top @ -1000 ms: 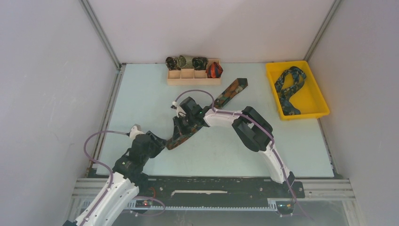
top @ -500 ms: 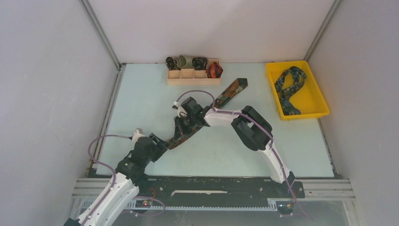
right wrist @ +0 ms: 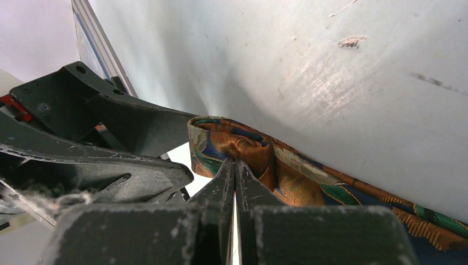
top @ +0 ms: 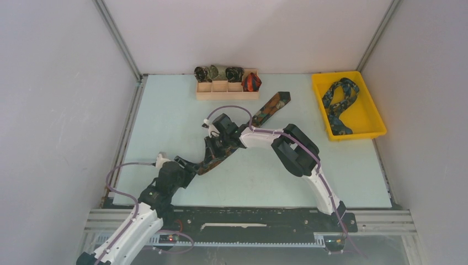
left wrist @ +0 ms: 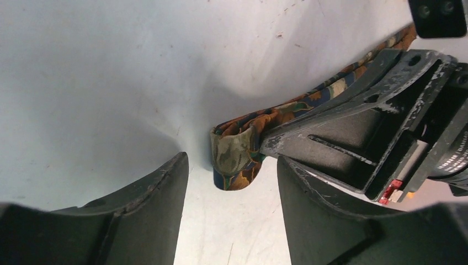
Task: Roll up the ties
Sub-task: Roll the tie at the center of the board.
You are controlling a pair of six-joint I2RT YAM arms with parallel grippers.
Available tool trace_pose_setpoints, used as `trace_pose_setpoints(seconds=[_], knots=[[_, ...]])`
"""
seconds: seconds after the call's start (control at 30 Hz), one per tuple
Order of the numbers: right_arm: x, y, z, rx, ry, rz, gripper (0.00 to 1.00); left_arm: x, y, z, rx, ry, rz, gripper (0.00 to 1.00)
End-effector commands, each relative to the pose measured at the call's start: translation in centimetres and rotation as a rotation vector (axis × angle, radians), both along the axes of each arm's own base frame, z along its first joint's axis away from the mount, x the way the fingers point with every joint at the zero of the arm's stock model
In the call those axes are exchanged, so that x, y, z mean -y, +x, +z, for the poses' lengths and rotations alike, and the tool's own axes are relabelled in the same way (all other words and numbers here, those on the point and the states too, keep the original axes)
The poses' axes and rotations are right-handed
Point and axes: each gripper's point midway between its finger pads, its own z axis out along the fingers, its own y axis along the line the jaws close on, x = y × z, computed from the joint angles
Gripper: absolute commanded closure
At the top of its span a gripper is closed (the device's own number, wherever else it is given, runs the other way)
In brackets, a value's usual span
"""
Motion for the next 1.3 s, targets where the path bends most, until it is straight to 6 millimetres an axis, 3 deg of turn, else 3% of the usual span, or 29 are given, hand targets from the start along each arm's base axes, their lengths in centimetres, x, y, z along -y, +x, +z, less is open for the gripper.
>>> trace_pose_setpoints(seconds=[0.0, 0.4, 0.8, 0.93, 1.17, 1.27], knots=[[1.5, 0.6, -2.7, 0.0, -0.091, -0.017, 1.0, 0.8, 0.7, 0.1, 0.023, -0.084, 0.032, 0.36], [1.8, 0.7, -3.1, -0.016, -0.097, -0.023, 1.0, 0.6, 0.6, -1.4, -0.029, -0.137, 0.105, 0.43], [1.7, 0.7, -3.0, -0.02, -0.092, -0.021, 1.0, 1.3, 0.6, -2.2, -0.119, -0.086, 0.055, 0.5], [1.7, 0.7, -2.8, -0.018, -0.086, -0.018, 1.0, 1.5, 0.8, -2.4, -0.124, -0.083, 0.044, 0.61], [1.0, 0.3, 0.1, 0.007, -0.007, 0.007, 1.0, 1.7, 1.4, -1.4, -0.093, -0.041, -0.004, 0.99], [0.7, 0.2, 2.4, 0.046, 0.032, 0.014, 0.92, 1.5, 1.6, -0.3, -0.07, -0.001, -0.029, 1.0]])
